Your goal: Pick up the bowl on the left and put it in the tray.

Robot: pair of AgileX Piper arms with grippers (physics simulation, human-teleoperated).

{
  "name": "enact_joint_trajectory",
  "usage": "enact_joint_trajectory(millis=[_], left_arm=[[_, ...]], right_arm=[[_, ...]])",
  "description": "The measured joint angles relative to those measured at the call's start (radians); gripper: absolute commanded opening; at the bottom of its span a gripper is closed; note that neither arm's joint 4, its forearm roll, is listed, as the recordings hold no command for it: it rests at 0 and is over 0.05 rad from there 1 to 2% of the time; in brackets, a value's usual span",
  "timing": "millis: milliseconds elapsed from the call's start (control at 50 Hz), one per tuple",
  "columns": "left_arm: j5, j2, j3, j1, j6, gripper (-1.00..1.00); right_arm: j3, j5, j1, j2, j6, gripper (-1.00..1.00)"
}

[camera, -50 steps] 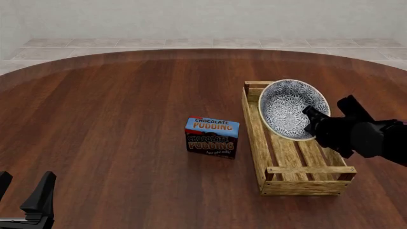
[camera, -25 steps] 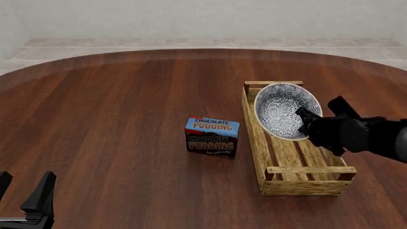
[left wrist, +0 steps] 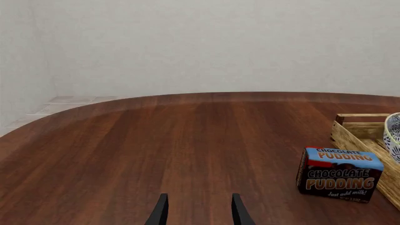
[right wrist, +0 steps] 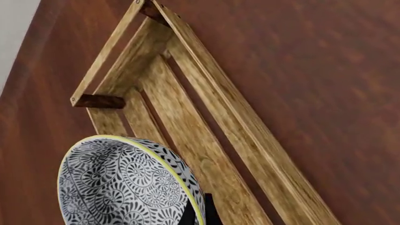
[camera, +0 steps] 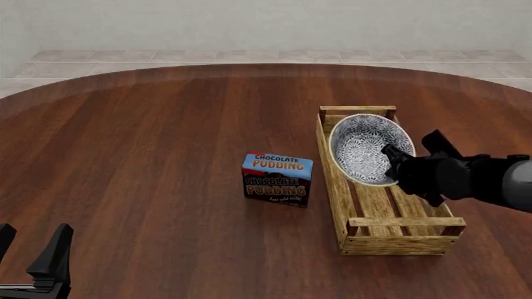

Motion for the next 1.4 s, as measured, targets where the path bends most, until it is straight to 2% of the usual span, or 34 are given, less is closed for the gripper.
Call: enact_joint_trajectory(millis=[780, 1300, 1320, 1400], left_arm=[[0.0, 0.0, 0.0, 0.0, 0.0, 1.0], [0.0, 0.0, 0.0, 0.0, 0.0, 1.0], [0.0, 0.0, 0.0, 0.0, 0.0, 1.0], [0.0, 0.0, 0.0, 0.0, 0.0, 1.0]], right_arm=[[-0.022, -0.028, -0.043, 0.078, -0.013, -1.0], [-0.027, -0.049, -0.028, 0.114, -0.005, -1.0], [-0.026, -0.05, -0.027, 0.113, -0.005, 1.0], [-0.023, -0.058, -0.019, 0.111, 0.003, 1.0]])
